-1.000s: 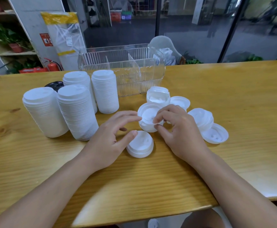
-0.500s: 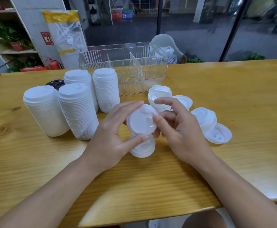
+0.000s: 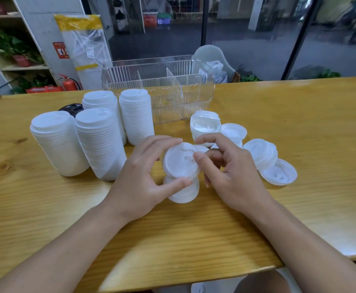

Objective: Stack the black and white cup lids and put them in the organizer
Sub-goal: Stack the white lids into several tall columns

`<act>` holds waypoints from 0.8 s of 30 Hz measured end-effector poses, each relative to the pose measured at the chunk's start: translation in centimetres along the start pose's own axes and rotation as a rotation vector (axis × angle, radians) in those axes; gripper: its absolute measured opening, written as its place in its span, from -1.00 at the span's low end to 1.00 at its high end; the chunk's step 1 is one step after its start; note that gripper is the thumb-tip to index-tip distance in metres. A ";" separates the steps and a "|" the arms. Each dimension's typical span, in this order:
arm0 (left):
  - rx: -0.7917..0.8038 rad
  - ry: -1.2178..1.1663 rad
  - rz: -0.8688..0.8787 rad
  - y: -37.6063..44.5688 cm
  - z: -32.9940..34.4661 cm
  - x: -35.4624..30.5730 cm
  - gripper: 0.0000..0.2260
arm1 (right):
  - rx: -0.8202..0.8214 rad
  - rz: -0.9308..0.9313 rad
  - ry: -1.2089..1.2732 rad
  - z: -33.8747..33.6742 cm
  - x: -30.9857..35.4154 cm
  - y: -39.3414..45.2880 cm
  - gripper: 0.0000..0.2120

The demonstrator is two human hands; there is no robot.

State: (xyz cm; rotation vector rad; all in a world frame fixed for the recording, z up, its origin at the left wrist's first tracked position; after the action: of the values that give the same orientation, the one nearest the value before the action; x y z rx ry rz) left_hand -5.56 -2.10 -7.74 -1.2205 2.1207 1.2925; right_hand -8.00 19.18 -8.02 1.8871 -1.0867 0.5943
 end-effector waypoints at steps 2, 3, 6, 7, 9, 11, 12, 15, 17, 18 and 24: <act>-0.020 -0.036 -0.041 0.1 -0.5 0.1 -0.41 | -0.044 -0.012 -0.037 -0.3 -0.4 0.1 -0.85; -0.024 -0.059 -0.065 0.1 -0.9 0.2 -0.43 | -0.082 -0.014 -0.064 -0.5 -0.7 0.1 -0.85; 0.085 -0.099 -0.141 0.0 -1.5 0.6 -0.49 | -0.173 -0.013 -0.160 -1.2 -1.9 0.1 -0.86; 0.142 -0.081 -0.150 -0.1 -1.4 0.7 -0.50 | -0.171 -0.020 -0.205 -1.3 -2.2 0.1 -0.85; 0.228 -0.034 -0.147 -0.3 -0.9 1.0 -0.51 | -0.122 -0.049 -0.323 -0.9 -3.0 0.2 -0.82; 0.279 -0.003 -0.150 -0.4 -0.3 1.2 -0.51 | -0.061 -0.097 -0.445 -0.3 -3.5 0.3 -0.80; 0.296 0.011 -0.149 -0.5 -0.1 1.2 -0.52 | -0.036 -0.112 -0.498 -0.1 -3.7 0.3 -0.80; 0.331 0.040 -0.164 -0.5 0.3 1.4 -0.51 | 0.021 -0.135 -0.614 0.3 -4.1 0.4 -0.81; 0.343 0.039 -0.176 -0.6 0.4 1.5 -0.50 | 0.032 -0.166 -0.666 0.4 -4.1 0.5 -0.88; 0.348 0.035 -0.179 -0.7 0.5 1.6 -0.50 | 0.025 -0.178 -0.674 0.4 -4.0 0.5 -0.91; 0.350 0.022 -0.179 -0.7 0.8 1.5 -0.47 | -0.028 -0.120 -0.575 -0.2 -3.7 0.6 -0.89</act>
State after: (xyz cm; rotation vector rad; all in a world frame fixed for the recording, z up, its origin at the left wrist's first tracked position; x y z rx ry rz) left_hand -5.90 -2.23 -9.51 -1.2395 2.0851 0.7940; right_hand -10.35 20.90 -10.37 2.1403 -1.3105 -0.0471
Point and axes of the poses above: each hand's wrist, its own y-axis towards the middle knuckle, its own z-axis out of the palm, x = y × z, the point moved 4 cm from there along y, towards the middle knuckle, and after that the axes turned 9 degrees about -y, right-handed, at the moved point
